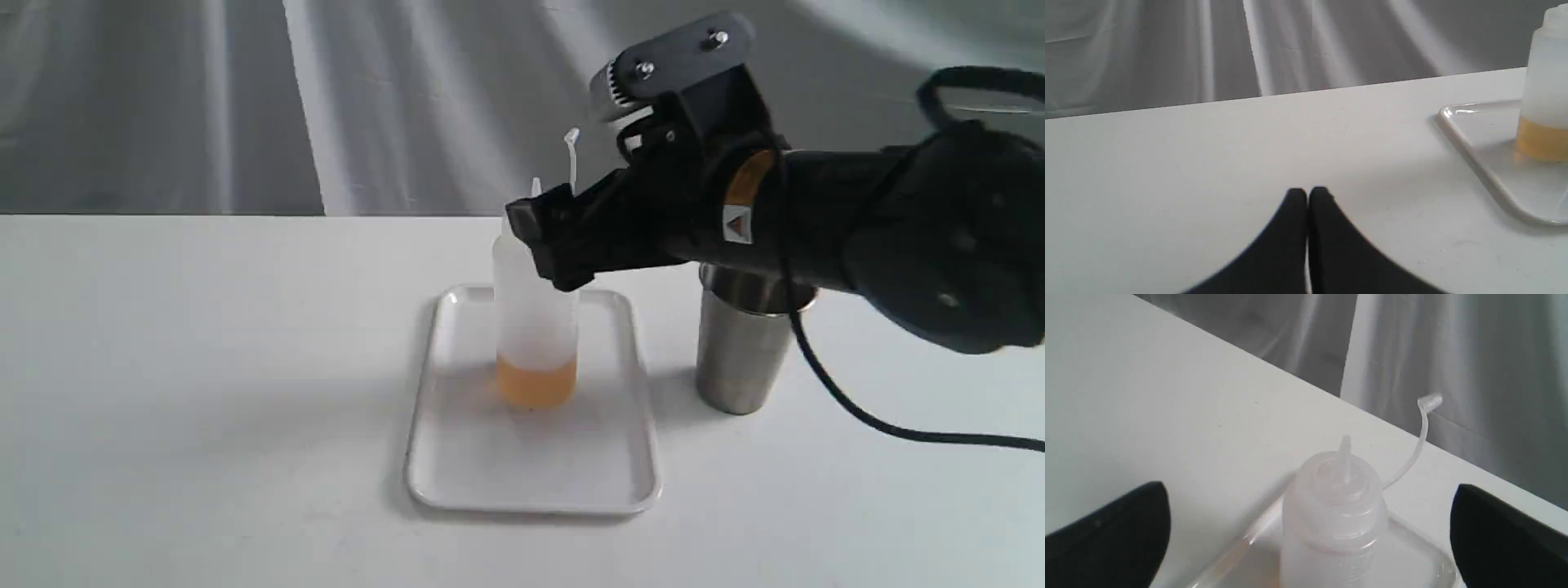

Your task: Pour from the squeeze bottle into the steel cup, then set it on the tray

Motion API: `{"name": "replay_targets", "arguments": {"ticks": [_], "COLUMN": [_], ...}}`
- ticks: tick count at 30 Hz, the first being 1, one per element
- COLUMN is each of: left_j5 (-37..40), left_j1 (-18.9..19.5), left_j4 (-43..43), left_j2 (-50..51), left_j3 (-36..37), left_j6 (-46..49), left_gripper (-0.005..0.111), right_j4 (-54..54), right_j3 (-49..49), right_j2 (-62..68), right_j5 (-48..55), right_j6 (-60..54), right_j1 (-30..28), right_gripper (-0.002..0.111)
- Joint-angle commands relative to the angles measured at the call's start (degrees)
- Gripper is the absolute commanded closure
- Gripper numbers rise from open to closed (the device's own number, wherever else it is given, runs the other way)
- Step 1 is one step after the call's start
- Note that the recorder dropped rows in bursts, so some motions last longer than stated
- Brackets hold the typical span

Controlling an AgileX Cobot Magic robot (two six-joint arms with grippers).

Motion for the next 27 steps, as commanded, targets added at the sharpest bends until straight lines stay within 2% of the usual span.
{"name": "replay_targets", "arguments": {"ticks": [1,6,9,13,17,20,27], "left_j5": [-0.4,-0.4,-0.4,-0.4,-0.4,-0.4,-0.4], "left_j1": [-0.3,-0.3,-0.3,-0.3,-0.3,-0.3,-0.3], "left_j4": [0.0,0.0,0.0,0.0,0.0,0.0,0.0], "left_j2": [-0.1,-0.1,-0.1,-0.1,-0.1,-0.1,-0.1], "left_j3": [0.3,0.3,0.3,0.3,0.3,0.3,0.3], "left_j6": [-0.3,-0.3,-0.3,-0.1,-0.1,-0.1,-0.3], "left_gripper": [0.107,0.107,0.107,0.107,0.107,0.107,0.107], "right_j4": [-0.1,1.5,3.4,5.1,5.9,5.9,6.1], "right_j3": [3.9,11.1,15.9,21.3,25.4,27.4,29.0], "right_j2": [-7.9,-17.9,-25.1,-34.6,-41.9,-44.7,-45.2], "right_j5": [2.8,6.2,5.8,5.7,5.8,5.8,6.4], "right_j6": [-0.3,1.0,2.5,2.5,2.5,2.5,2.9], "right_j1": [1.9,5.5,7.9,10.7,11.0,11.0,10.9], "right_gripper": [0.018,0.026,0.036,0.060,0.089,0.107,0.108]}}
